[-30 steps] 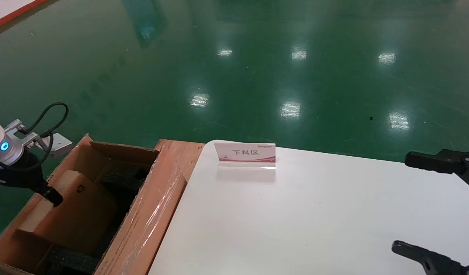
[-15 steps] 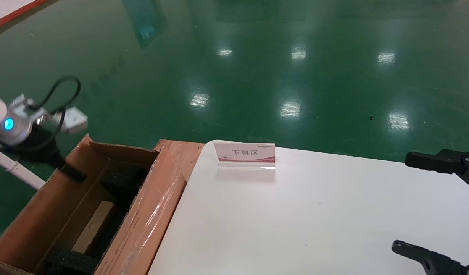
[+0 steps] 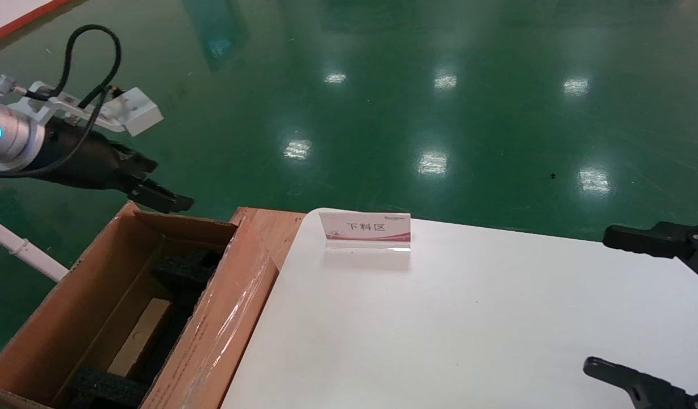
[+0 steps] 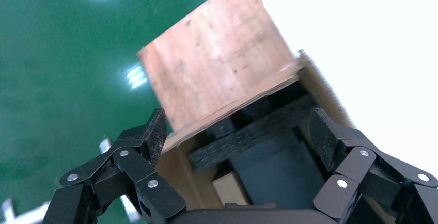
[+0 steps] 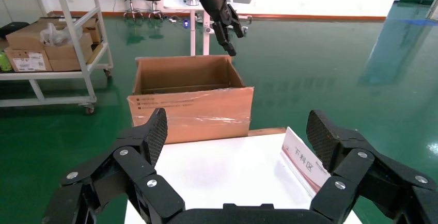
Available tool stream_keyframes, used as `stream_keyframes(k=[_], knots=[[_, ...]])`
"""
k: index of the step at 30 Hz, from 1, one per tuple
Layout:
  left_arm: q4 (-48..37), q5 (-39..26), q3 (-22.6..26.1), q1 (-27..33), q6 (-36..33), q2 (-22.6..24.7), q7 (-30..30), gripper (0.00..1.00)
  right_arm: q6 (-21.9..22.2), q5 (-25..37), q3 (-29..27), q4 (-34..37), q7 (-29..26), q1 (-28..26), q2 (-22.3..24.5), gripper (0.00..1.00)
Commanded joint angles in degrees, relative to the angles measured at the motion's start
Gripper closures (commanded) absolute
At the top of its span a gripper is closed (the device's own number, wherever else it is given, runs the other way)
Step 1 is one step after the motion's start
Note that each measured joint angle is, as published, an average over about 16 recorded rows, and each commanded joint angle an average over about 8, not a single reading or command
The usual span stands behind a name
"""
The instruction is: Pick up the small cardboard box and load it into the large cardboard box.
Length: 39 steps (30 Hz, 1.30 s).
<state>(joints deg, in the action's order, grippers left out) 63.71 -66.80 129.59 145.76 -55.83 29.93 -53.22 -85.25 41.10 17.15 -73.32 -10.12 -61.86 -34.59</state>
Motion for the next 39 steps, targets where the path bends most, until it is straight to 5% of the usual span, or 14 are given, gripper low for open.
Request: stream_keyframes(k=[1, 39], knots=[[0.79, 0.64, -2.14, -0.86, -0.36, -0.26, 1.15, 0.00, 0.00, 0.00, 0.00, 0.01, 0.00, 0.00, 0.00, 0.00], [6.98, 17.21, -78.12, -57.69, -20.48, 3.39, 29.33, 0.00, 0.03, -0.06, 0.11, 0.03, 0.06, -0.04, 0.04, 0.00]])
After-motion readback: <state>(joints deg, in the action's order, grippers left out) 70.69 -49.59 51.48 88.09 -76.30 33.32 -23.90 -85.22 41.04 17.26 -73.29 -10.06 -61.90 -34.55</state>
